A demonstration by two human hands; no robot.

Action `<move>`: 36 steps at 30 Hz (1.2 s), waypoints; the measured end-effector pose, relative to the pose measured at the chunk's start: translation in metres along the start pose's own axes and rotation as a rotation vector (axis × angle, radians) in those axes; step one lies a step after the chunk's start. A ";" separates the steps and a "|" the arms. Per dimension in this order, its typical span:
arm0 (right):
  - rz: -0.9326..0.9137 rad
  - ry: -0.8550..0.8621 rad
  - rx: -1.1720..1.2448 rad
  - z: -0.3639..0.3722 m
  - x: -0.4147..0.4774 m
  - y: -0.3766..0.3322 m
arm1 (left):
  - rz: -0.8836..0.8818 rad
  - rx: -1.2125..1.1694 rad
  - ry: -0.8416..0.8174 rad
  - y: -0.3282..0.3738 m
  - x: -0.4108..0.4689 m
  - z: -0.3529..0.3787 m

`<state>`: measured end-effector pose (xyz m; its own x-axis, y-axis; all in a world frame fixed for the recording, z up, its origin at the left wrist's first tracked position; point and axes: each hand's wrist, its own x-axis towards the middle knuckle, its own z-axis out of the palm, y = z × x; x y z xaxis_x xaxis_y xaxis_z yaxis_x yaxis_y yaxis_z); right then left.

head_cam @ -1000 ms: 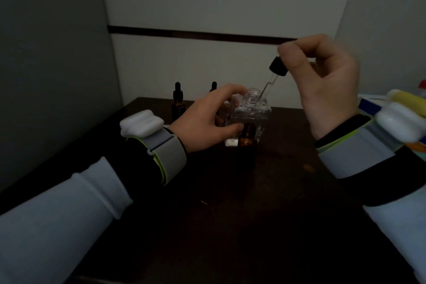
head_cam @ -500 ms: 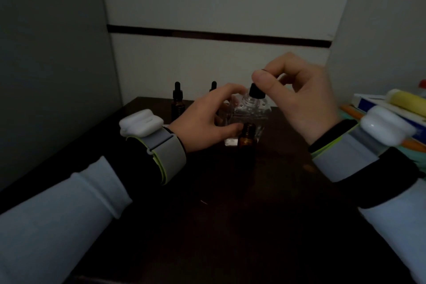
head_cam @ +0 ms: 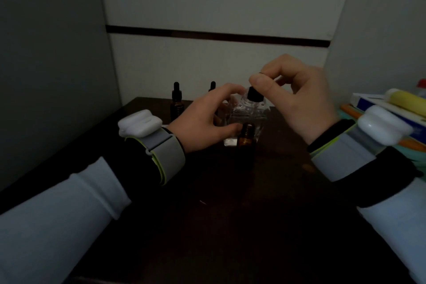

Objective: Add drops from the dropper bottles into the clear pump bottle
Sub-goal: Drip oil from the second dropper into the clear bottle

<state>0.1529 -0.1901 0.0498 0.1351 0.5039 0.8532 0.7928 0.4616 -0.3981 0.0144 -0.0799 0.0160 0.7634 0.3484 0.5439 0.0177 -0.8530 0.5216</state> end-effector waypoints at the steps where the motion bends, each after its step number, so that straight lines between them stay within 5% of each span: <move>1: -0.002 0.003 0.006 0.000 0.000 0.000 | 0.000 -0.005 0.002 0.000 0.000 0.000; 9: -0.016 0.024 -0.021 -0.001 0.001 -0.002 | 0.005 -0.009 -0.008 0.000 0.001 -0.001; 17: -0.041 0.352 0.073 -0.009 0.005 -0.007 | 0.003 -0.006 -0.011 -0.001 0.001 -0.001; 26: -0.003 0.060 -0.161 0.005 -0.003 0.008 | 0.002 -0.018 -0.015 0.000 0.001 -0.001; 36: 0.031 0.048 -0.119 0.005 -0.003 0.009 | -0.010 -0.021 -0.016 0.000 0.000 -0.001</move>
<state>0.1565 -0.1835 0.0421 0.1867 0.4798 0.8573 0.8523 0.3549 -0.3842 0.0135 -0.0796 0.0168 0.7736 0.3501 0.5281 0.0114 -0.8410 0.5408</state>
